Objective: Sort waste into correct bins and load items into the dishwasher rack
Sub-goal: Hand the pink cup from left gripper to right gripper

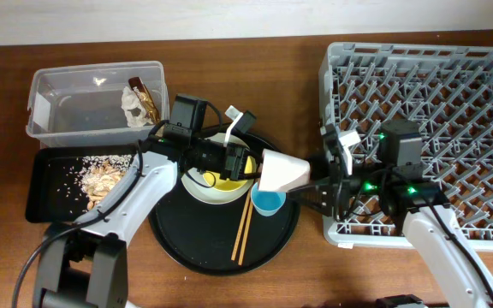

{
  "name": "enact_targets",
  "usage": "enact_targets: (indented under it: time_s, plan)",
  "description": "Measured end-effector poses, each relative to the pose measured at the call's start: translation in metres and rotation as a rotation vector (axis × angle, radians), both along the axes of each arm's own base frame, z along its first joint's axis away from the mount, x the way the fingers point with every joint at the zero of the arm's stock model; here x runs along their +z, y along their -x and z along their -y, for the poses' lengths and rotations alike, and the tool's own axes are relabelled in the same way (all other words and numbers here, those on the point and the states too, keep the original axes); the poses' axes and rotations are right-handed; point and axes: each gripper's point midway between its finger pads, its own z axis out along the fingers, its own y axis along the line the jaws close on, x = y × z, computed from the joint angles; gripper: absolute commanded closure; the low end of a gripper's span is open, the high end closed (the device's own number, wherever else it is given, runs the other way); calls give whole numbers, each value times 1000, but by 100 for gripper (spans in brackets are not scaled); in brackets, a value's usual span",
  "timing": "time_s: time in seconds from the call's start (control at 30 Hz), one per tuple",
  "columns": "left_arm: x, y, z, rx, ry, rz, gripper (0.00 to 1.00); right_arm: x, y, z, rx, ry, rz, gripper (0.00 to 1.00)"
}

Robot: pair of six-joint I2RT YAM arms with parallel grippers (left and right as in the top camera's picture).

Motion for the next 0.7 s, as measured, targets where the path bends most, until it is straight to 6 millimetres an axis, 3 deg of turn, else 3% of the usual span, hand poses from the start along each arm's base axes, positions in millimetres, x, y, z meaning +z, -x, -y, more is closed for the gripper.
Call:
enact_targets:
  time_s: [0.33, 0.5, 0.6, 0.7]
  plan:
    - [1, 1, 0, -3, 4, -5, 100, 4, -9, -5, -18, 14, 76, 18]
    - [2, 1, 0, -7, 7, -9, 100, 4, -12, -5, -30, 17, 73, 32]
    - [2, 2, 0, -8, 10, -9, 99, 3, -12, -5, -34, 19, 64, 35]
    - [2, 1, 0, -8, 9, -8, 79, 3, -12, -5, -35, 19, 63, 39]
